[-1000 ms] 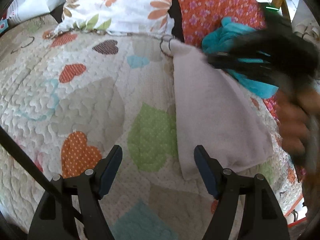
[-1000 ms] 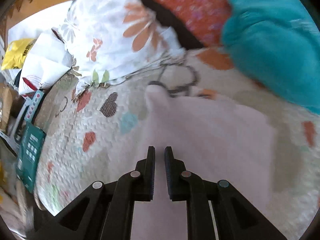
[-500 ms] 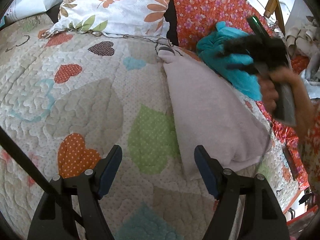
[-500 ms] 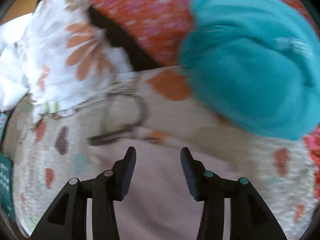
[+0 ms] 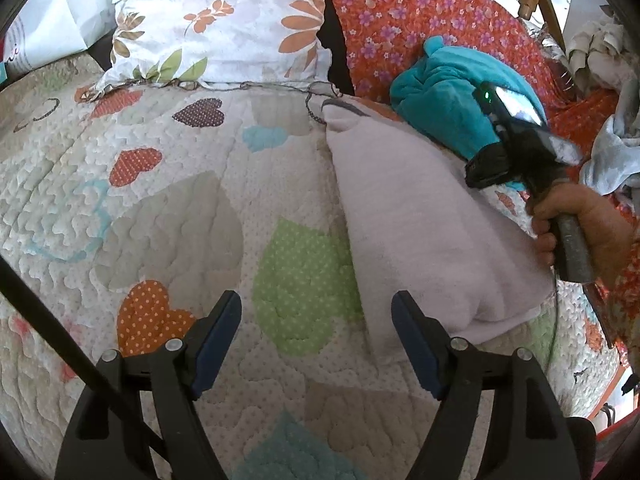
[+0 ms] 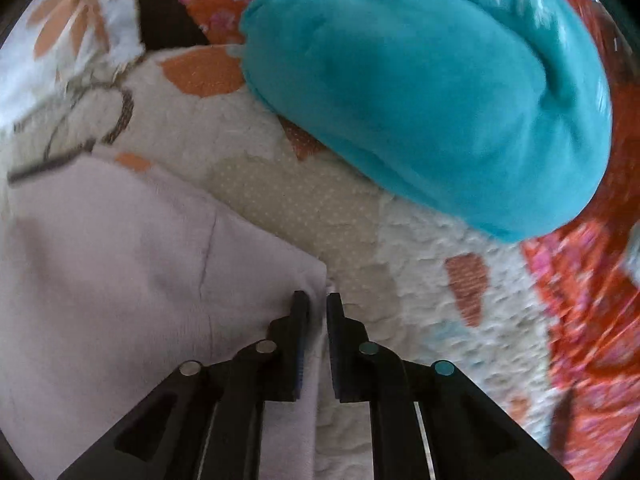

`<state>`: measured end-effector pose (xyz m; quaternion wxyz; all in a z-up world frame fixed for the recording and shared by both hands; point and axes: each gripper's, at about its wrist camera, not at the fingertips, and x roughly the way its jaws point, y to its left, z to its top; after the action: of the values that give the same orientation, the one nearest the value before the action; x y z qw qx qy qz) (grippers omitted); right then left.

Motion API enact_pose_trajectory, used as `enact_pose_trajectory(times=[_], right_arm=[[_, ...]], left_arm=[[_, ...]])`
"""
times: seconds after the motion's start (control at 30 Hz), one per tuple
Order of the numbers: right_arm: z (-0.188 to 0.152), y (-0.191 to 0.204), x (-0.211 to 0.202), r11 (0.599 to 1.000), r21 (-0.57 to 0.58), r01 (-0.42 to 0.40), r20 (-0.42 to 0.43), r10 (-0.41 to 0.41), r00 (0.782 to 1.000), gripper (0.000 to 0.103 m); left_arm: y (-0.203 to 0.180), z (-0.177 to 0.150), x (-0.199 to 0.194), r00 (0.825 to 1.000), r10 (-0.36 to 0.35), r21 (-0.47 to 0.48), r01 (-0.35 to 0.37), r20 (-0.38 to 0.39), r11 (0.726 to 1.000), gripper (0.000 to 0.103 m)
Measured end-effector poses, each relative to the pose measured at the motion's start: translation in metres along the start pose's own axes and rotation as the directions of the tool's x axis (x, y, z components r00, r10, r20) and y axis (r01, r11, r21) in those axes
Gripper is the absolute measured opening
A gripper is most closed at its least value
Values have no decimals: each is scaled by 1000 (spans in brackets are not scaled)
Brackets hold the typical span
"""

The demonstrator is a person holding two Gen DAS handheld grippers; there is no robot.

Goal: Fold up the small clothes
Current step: 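Press and straighten the folded cardigan with the right gripper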

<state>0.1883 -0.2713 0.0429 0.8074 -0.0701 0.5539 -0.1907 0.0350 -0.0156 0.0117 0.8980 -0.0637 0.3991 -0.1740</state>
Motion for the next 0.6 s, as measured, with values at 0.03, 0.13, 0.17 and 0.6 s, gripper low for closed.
enact_pose_trajectory(times=[0.03,0.13,0.17,0.6], right_arm=[[-1,1,-9,1000,-10,7,13,-7,1000,8],[-10,-6,-50,994,46,-99,98,94,991,13],[-18,-8,-68,982,67,-179,129,169,977,13],[-170,44,-77,765,151,-626,50,626,778,24]], left_arm=[[1,0,0,1000,4,-2,-4,-3,1000,77],[5,0,-4,1000,7,-15,-7,2,1000,77],[6,0,-6,1000,16,-18,-16,8,1000,77],[-24,-11,-138,858,346,47,-391,379,919,103]])
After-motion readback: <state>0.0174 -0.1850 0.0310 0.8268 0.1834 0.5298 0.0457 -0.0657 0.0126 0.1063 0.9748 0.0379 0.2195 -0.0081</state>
